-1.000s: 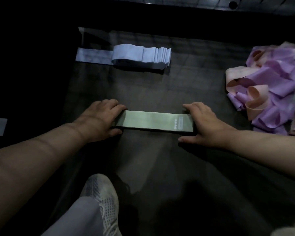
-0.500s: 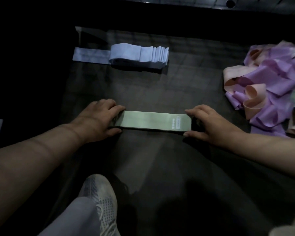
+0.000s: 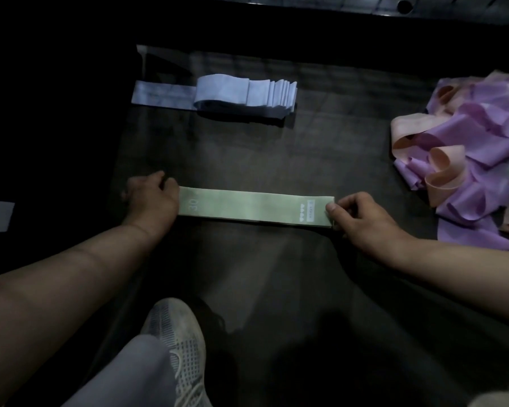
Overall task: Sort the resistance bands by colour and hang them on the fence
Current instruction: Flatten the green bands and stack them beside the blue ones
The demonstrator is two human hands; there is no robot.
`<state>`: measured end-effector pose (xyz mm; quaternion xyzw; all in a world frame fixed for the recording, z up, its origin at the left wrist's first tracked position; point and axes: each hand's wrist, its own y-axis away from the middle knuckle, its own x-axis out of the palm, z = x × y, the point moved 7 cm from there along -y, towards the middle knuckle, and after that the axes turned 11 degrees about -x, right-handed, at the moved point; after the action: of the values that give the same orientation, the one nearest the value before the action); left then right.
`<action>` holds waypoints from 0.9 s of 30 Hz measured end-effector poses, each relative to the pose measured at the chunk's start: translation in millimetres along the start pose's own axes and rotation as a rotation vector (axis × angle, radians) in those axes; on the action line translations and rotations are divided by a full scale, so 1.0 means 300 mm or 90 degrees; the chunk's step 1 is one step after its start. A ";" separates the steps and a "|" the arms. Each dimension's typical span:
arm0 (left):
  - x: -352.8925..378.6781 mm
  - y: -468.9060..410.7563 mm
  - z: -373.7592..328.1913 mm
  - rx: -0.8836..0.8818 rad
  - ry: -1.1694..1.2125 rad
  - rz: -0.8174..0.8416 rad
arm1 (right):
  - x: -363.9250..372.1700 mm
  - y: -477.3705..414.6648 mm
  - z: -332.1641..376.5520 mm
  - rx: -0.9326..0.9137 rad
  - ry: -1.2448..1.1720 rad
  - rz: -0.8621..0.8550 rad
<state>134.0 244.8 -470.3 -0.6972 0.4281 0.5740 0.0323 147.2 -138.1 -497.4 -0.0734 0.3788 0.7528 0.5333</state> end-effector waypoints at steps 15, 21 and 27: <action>0.055 0.017 0.067 -0.135 0.202 0.045 | 0.007 -0.022 -0.007 0.065 -0.038 -0.030; 0.055 0.026 0.060 -0.151 0.217 0.047 | 0.009 -0.015 0.010 0.081 -0.035 -0.032; 0.009 0.138 -0.117 0.298 -0.210 -0.123 | 0.007 0.006 0.017 0.080 0.001 -0.016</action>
<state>134.8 198.2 -442.1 -0.6059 0.4695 0.5593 0.3158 146.4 -133.6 -494.1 -0.0453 0.4251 0.7203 0.5462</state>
